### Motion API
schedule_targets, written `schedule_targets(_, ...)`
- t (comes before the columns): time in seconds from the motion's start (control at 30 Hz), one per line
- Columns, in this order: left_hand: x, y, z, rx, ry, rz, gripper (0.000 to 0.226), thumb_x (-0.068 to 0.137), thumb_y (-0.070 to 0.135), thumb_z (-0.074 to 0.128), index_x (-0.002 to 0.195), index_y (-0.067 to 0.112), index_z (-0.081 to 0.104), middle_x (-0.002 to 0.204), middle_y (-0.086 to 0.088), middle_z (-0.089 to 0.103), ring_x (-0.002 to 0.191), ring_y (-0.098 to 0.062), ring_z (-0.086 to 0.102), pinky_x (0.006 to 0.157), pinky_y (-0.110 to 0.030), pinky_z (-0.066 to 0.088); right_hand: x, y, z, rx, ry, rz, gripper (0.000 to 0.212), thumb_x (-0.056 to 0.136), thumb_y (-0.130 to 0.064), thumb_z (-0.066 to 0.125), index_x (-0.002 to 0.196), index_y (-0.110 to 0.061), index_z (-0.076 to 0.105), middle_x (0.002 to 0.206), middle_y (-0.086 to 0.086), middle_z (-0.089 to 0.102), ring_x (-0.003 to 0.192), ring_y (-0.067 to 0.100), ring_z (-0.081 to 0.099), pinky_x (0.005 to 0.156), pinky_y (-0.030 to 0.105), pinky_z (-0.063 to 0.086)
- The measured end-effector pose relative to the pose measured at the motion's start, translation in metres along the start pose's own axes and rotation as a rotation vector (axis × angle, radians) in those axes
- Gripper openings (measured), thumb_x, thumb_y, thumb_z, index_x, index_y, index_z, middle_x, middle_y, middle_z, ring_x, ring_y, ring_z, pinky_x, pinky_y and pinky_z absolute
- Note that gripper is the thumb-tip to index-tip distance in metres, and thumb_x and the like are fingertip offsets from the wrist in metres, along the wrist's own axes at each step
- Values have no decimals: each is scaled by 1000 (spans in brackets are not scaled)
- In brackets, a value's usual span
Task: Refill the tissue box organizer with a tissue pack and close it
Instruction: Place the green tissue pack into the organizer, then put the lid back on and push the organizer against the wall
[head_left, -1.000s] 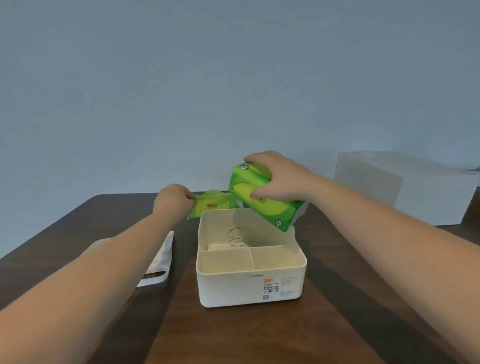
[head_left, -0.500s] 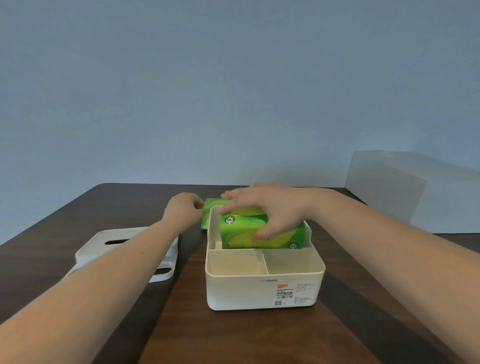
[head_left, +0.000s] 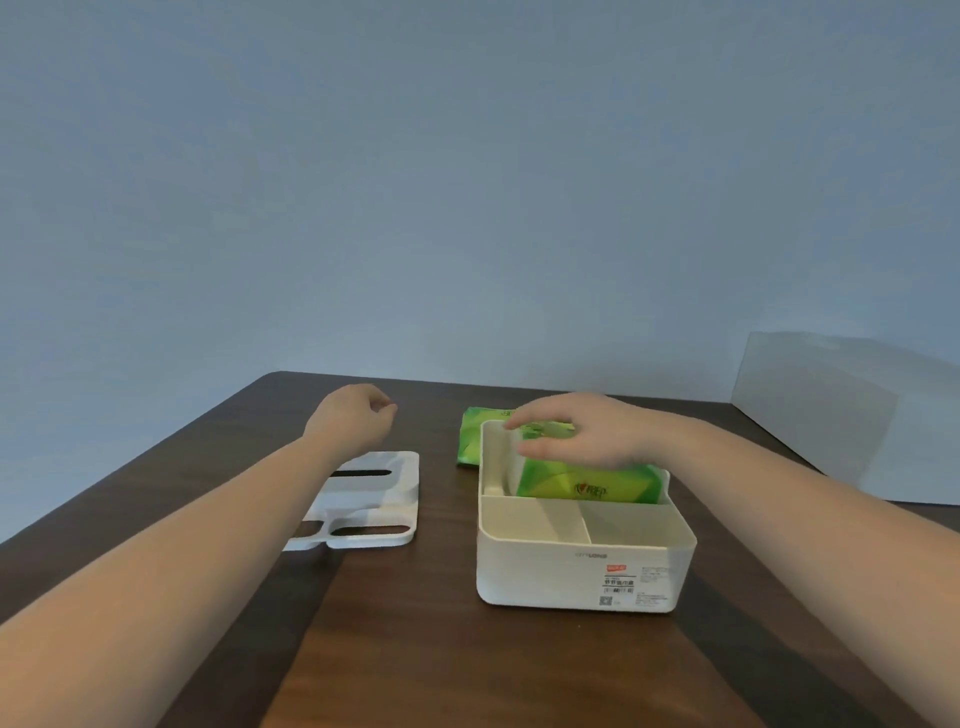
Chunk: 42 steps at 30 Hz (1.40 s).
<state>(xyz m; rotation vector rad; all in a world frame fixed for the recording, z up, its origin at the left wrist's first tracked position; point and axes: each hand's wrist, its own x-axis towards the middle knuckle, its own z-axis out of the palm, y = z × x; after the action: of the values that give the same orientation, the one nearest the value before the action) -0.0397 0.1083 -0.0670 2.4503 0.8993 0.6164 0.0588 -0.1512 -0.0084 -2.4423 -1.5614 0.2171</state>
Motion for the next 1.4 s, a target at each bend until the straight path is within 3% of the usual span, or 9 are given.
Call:
schedule_targets(0.1, -10, -20, -16, -5, 33, -67, 42, 95, 37, 44, 130, 17, 56, 133, -2, 61, 121, -25, 56, 98, -39, 47, 9, -22, 3, 152, 170, 17, 37, 98, -42, 45, 126, -24, 61, 132, -7, 60, 125, 12, 52, 100, 26, 39)
schedule_targets(0.2, -22, -45, -28, 36, 9, -168, 48, 98, 38, 38, 140, 16, 46, 141, -5, 53, 126, -27, 52, 100, -39, 44, 26, -51, 13, 176, 281, 20, 31, 99, -33, 46, 118, -18, 65, 121, 0, 67, 115, 19, 59, 100, 35, 46)
schedule_targets(0.47, -42, -85, -34, 22, -117, -313, 53, 97, 32, 38, 144, 8, 37, 149, -12, 44, 135, -30, 43, 108, -39, 36, 72, -112, 59, 111, 64, 151, 41, 97, -27, 47, 136, -13, 49, 140, 6, 53, 128, 26, 50, 102, 33, 41)
schedule_targets(0.83, -47, -90, -24, -50, -62, -340, 56, 95, 25, 47, 146, 7, 34, 147, -13, 46, 132, -31, 46, 103, -37, 41, 104, -111, 90, 113, -171, 405, 43, 89, -20, 58, 129, -4, 52, 128, 16, 58, 106, 31, 60, 79, 36, 51)
schedule_targets(1.0, -53, -86, -26, -181, 33, -365, 64, 90, 23, 55, 148, 11, 31, 151, -9, 42, 136, -29, 43, 107, -37, 38, 108, -115, 89, 290, -101, 452, 38, 88, -13, 55, 123, -1, 56, 104, 15, 58, 85, 31, 55, 70, 32, 50)
schedule_targets(1.17, -56, -66, -42, -268, 137, -328, 63, 88, 25, 54, 147, 13, 35, 147, -10, 47, 132, -30, 47, 107, -39, 40, 101, -114, 60, 364, 96, 429, 45, 90, -12, 53, 134, -4, 45, 121, 16, 58, 88, 26, 53, 72, 34, 52)
schedule_targets(1.23, -56, -51, -48, -297, 153, -300, 62, 88, 24, 53, 147, 13, 35, 146, -10, 48, 132, -30, 47, 106, -38, 40, 97, -107, 42, 425, 178, 415, 36, 91, -13, 50, 126, -4, 48, 109, 15, 56, 85, 28, 54, 65, 33, 48)
schedule_targets(1.33, -58, -23, -55, -346, 172, -251, 60, 89, 23, 54, 145, 12, 37, 144, -9, 50, 130, -28, 49, 104, -36, 40, 82, -93, 15, 502, 280, 430, 6, 90, -10, 50, 90, -4, 52, 87, 14, 54, 73, 28, 55, 61, 32, 46)
schedule_targets(1.4, -60, -2, -56, -396, 174, -224, 57, 88, 22, 54, 143, 12, 39, 134, -8, 55, 119, -28, 55, 95, -34, 42, 69, -79, 1, 555, 325, 451, 17, 88, -5, 50, 72, -6, 48, 69, 12, 51, 57, 25, 54, 53, 28, 43)
